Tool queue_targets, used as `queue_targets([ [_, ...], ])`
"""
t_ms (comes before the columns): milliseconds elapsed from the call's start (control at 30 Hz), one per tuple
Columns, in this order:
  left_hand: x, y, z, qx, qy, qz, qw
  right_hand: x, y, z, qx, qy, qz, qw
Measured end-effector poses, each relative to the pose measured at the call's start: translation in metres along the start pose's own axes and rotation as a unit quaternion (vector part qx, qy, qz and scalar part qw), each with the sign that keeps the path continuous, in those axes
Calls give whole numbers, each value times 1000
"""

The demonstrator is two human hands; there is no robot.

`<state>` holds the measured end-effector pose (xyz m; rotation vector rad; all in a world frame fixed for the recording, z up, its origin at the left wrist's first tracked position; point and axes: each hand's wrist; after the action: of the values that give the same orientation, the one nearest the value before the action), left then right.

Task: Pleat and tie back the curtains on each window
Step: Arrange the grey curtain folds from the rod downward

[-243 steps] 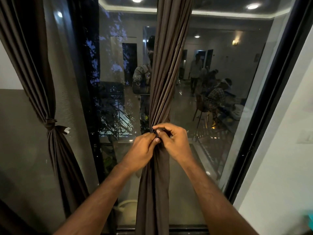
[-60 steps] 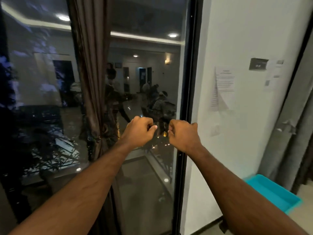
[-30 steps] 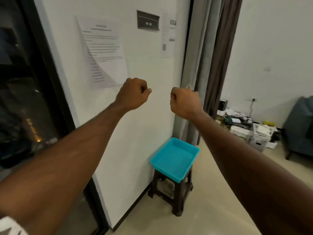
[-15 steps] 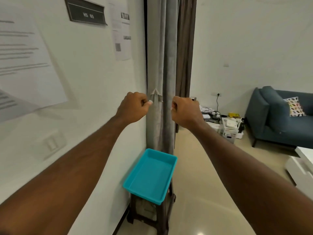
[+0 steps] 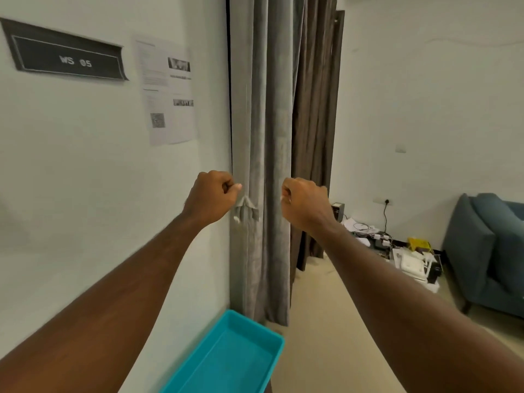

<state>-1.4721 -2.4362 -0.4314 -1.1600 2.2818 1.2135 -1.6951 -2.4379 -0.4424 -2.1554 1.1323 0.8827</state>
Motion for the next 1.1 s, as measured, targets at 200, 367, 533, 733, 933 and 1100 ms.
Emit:
queue_targets([
  [200, 66, 21, -61, -5, 17, 0, 1000, 25, 67, -49, -19, 3, -32, 999],
  [367, 121, 11, -112, -11, 57, -21, 998, 56, 121, -99, -36, -4, -45, 998],
  [533, 169, -10, -186, -58, 139, -22, 988, 90, 171, -170, -60, 4, -57, 997],
  [733, 220, -32, -277, -143, 198, -121, 962, 131, 222, -252, -111, -3, -53, 992],
  [933, 261, -71, -329, -228, 222, -160, 935, 192, 256, -311, -113, -20, -104, 988],
  [1100, 280, -100, -341, -218, 284, -147, 922, 249, 265, -346, -120, -22, -176, 977],
])
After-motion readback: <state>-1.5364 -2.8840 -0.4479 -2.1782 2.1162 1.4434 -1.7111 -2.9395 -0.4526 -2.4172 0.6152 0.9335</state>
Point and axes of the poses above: each hand's wrist, its own z-axis away from the middle knuckle, its own x-axis out of the palm, y = z × x, and after that the axes turned 10 degrees about -x, right-handed
